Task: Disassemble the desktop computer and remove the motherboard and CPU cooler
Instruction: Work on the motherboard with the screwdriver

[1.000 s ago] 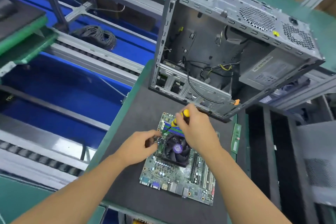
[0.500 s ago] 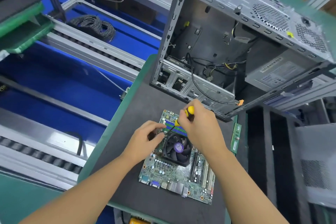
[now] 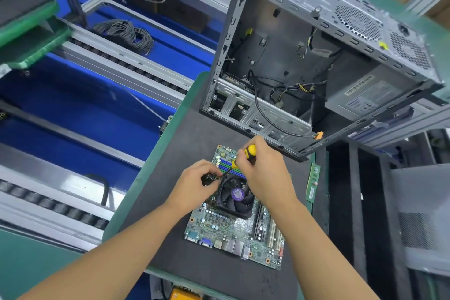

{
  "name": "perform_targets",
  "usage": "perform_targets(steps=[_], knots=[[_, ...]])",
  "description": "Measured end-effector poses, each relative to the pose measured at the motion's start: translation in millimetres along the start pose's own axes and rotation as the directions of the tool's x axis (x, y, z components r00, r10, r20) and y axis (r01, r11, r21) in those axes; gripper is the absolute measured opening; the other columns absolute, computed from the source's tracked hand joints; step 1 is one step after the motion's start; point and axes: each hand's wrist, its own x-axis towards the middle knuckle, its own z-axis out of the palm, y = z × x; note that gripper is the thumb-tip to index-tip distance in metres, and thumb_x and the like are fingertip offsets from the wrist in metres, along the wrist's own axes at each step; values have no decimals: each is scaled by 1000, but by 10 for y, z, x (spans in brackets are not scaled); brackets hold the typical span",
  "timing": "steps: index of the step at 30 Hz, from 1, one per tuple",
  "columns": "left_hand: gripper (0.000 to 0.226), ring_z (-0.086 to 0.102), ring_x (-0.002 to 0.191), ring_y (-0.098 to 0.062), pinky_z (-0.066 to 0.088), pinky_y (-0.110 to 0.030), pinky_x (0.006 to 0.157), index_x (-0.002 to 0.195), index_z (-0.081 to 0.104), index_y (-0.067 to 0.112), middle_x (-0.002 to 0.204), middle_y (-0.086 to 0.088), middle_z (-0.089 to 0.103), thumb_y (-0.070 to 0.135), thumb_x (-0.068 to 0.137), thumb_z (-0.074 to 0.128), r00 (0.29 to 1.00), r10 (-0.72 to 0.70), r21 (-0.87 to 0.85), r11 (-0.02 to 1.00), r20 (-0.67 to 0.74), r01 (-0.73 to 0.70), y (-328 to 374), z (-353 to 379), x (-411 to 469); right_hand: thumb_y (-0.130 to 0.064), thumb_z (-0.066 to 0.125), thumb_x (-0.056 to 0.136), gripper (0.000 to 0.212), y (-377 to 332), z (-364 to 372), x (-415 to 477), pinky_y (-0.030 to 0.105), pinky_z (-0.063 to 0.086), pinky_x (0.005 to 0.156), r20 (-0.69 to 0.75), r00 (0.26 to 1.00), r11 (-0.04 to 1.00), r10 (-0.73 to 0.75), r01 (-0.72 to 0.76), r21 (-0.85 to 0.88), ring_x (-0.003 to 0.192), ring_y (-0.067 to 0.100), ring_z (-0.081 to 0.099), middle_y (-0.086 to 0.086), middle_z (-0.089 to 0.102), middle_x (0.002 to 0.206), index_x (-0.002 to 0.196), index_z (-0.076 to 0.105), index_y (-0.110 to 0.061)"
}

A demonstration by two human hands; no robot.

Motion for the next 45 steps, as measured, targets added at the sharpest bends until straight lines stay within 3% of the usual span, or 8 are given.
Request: perform_targets(steps=[3,18,22,25,30,33,39,45], knots=[[17,63,92,-1,47,-14,86,92,73,17,95,11,67,5,81,76,1000,-2,26,1000,-1,2,-16,6,14,-34,55,96,16,-19,4,17,39,46,58,33,999,1000,10,-10,-17,64,24,55,-1,59,68,89,47,-21],[11,68,86,-1,50,-14,83,79,80,20,86,16,71,13,73,87,994,-56,-38,998,-90,53,-42,60,51,-33,53,97,18,-112,-31,15,41,46,57,66,998,997,-12,16,-74,62,28,53,2,59,66,90,46,-18],[14,67,87,-1,52,-20,87,84,80,18,91,15,71,12,74,86,999,-17,7,1000,-38,18,-77,27,39,-34,54,98,21,-139,-77,33,34,40,51,88,996,994,4,6,-105,61,27,51,2,58,67,91,47,-15],[19,65,91,-1,52,-25,87,91,77,21,93,16,70,16,75,86,999,-14,55,998,-32,16,-109,12,15,-40,54,98,30,-204,-117,70,38,46,57,150,989,981,12,18,-192,68,35,53,8,58,73,91,47,-11],[19,63,93,-1,52,-26,88,87,73,20,96,16,67,11,75,84,997,32,90,996,-76,-25,-145,69,-31,-36,56,98,26,-340,-139,167,32,35,59,276,960,920,39,74,-386,72,34,53,3,42,70,91,47,-13],[13,63,96,-1,51,-25,91,85,74,19,101,15,67,13,77,83,995,50,102,994,-88,-41,-180,99,-49,-29,55,100,16,-410,-161,218,29,33,54,345,937,886,57,112,-449,68,31,52,5,44,77,95,48,-15],[12,66,92,-10,54,-32,90,93,80,12,103,7,70,11,81,80,992,90,149,986,-94,-75,-216,162,-41,-21,56,99,19,-493,-79,280,30,26,48,428,904,871,-15,222,-438,65,30,46,2,37,71,89,43,-12],[8,63,91,-7,51,-27,89,88,79,14,100,10,68,13,81,80,995,76,149,987,-66,-66,-206,125,0,-20,56,97,12,-443,-139,328,33,34,54,477,875,847,-76,309,-432,77,35,56,0,42,70,93,50,-10]])
